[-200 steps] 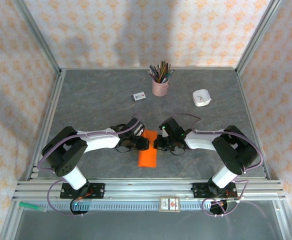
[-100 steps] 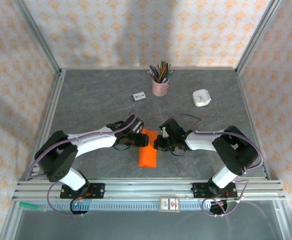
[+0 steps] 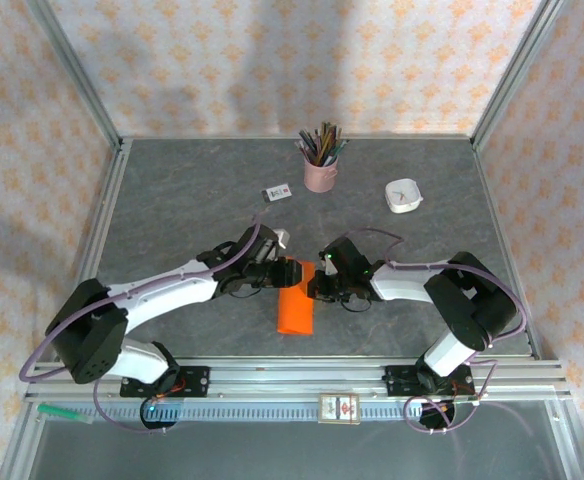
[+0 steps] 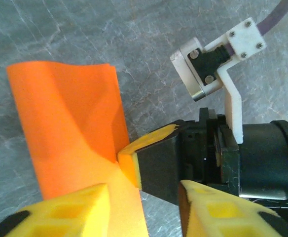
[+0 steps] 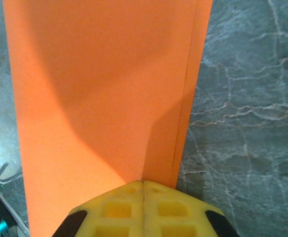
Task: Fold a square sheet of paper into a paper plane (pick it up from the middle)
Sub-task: Hold the square sheet of paper at the bottom-center of the table, then first fold a square sheet of paper at the bottom-center of the table.
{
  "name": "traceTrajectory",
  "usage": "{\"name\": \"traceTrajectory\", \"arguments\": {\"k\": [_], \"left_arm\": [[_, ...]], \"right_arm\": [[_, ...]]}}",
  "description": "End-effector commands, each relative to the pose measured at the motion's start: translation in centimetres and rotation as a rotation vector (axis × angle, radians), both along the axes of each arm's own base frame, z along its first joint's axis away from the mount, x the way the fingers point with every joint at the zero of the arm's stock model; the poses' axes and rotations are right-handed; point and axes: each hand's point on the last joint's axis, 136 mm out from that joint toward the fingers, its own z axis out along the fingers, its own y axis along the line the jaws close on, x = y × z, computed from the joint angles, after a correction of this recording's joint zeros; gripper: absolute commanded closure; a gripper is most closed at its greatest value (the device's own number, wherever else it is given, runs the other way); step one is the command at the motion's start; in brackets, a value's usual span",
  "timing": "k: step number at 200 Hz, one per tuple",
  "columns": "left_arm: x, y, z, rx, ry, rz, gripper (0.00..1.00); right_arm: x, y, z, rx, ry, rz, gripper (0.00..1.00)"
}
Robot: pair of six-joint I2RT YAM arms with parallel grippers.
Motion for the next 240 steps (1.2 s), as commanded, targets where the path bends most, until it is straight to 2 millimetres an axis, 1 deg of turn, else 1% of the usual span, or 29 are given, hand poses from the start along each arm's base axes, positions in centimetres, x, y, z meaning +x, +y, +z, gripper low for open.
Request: {"name": "traceTrajectory", "arguments": {"k": [1,18,61,119,158,176,197,217,240], "left_arm": [[-0.3,-0.6,-1.4,-0.024,0.048,-0.020,0.66],[-0.3,-0.2,-2.6,0.011,0.064,-0.018,0.71],[-0.8,0.5,-5.7,0.027,0.130,-0.016,0.78],[-1.3,2.8,-8.6,0.053,0.179,0.013,0.79],[-1.5,4.0,-10.0,0.083,0.199,0.028,0.79],[-1.5,4.1,-9.7,0.080,0.195,0.030,0.79],[-1.1,3.4,-7.6,0.023,0.163,0.031,0.78],[-1.1,2.6,-5.6,-0.047,0.148,0.027,0.77],[-1.9,1.8,-4.7,-0.113,0.165,0.016,0.76]], "right_arm": [[-2.6,-5.5,-5.9,-0.278,0.106,-0.062,1.00],[-2.6,-5.5,-5.9,-0.280,0.106,-0.062,1.00],[-2.6,-5.6,-6.0,-0.287,0.105,-0.062,1.00],[-2.8,-6.0,-6.5,-0.313,0.115,-0.059,1.00],[-3.0,-6.3,-6.8,-0.326,0.120,-0.060,1.00],[-3.0,-6.4,-6.8,-0.329,0.120,-0.061,1.00],[-3.0,-6.4,-6.7,-0.331,0.119,-0.063,1.00],[-3.0,-6.5,-6.6,-0.333,0.117,-0.064,1.00],[-3.0,-6.5,-6.6,-0.336,0.120,-0.065,1.00]]}}
